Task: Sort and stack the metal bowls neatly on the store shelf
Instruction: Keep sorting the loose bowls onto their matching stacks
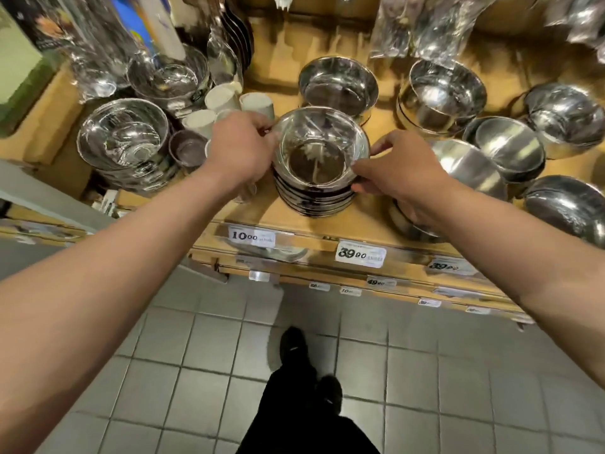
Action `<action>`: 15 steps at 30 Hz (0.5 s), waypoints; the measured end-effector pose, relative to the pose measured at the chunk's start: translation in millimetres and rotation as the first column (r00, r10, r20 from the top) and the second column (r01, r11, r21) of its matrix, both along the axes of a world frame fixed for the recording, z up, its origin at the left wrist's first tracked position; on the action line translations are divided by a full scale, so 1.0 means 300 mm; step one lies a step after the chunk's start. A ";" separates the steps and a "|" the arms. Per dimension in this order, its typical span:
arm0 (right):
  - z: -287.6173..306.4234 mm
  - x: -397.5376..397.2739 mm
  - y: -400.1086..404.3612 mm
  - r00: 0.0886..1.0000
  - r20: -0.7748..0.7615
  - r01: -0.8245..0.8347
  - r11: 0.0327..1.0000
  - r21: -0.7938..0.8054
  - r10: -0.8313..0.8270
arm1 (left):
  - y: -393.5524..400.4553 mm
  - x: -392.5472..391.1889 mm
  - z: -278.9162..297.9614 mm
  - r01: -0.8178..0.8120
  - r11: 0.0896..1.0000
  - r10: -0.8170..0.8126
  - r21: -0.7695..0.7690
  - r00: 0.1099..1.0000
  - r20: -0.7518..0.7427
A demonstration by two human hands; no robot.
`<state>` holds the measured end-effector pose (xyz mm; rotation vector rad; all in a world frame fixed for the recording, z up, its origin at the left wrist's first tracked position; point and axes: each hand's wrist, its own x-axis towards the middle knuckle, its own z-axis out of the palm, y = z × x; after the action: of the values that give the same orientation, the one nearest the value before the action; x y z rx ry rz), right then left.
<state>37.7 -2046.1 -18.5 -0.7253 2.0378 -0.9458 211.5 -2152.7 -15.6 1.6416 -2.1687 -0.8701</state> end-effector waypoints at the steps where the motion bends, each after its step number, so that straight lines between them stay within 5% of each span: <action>1: -0.004 -0.007 0.002 1.000 -0.008 -0.011 1.000 -0.004 0.011 | 0.000 0.000 -0.006 0.000 1.000 0.000 -0.008 1.000 -0.006; 15: -0.095 -0.036 0.032 0.996 -0.023 -0.085 0.981 -0.174 0.082 | 0.037 0.021 -0.073 -0.107 0.978 0.157 0.176 0.941 -0.298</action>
<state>27.0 -2036.6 -47.2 -0.9073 1.9381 -1.0826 217.8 -2141.7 -37.5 1.5741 -1.7953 -1.1961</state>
